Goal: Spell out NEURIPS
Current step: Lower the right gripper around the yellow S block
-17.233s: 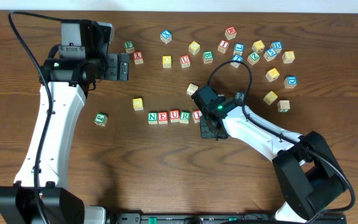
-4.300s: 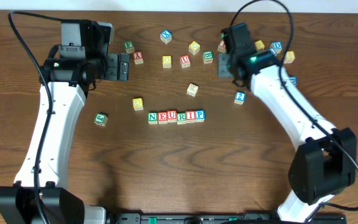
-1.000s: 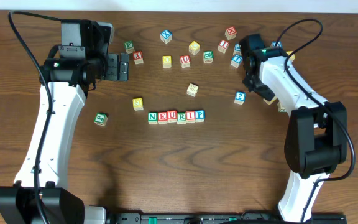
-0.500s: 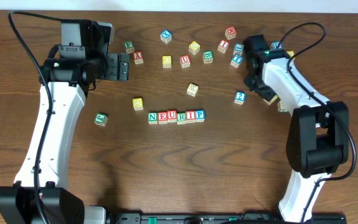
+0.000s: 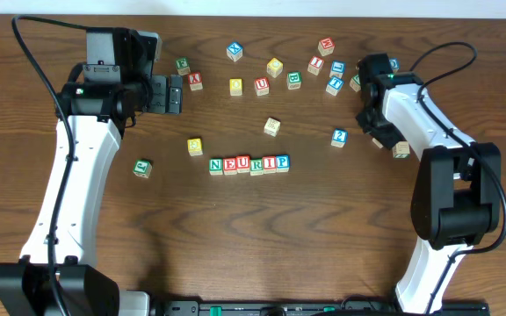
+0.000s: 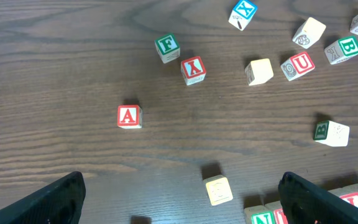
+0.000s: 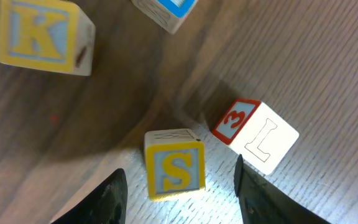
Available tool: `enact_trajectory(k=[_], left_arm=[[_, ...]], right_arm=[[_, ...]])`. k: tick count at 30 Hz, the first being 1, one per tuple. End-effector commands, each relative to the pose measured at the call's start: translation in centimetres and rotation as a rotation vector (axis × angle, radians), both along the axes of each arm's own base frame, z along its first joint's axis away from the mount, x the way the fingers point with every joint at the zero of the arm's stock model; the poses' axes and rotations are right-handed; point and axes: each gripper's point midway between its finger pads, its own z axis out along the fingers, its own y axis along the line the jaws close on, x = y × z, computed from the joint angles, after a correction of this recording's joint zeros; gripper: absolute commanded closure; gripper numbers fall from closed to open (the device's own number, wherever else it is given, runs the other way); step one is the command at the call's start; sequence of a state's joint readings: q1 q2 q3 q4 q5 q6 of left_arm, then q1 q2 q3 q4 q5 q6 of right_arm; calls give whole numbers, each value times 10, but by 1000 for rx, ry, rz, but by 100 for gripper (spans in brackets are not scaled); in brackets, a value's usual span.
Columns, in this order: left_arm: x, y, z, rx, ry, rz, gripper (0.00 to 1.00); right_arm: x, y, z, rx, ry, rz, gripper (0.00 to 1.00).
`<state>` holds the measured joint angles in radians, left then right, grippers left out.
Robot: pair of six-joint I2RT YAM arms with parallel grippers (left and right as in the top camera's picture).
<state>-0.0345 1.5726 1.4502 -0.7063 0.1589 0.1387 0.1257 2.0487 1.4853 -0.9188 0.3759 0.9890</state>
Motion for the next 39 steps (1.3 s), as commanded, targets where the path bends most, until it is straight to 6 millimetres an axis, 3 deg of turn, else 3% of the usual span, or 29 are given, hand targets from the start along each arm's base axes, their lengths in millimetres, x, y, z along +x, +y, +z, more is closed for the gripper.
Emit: enact_trajectory(k=[1,19,39], left_arm=[[4,0,12,1,-31,-9,2],[4,0,12,1,-31,-9,2],[4,0,12,1,-31,-9,2]], right_arm=[[-8,-5,-9,-9,9,-33,50],[3,-3,-10,-2,-32,-10,56],[13,-3,-13,-1,-79,2,56]])
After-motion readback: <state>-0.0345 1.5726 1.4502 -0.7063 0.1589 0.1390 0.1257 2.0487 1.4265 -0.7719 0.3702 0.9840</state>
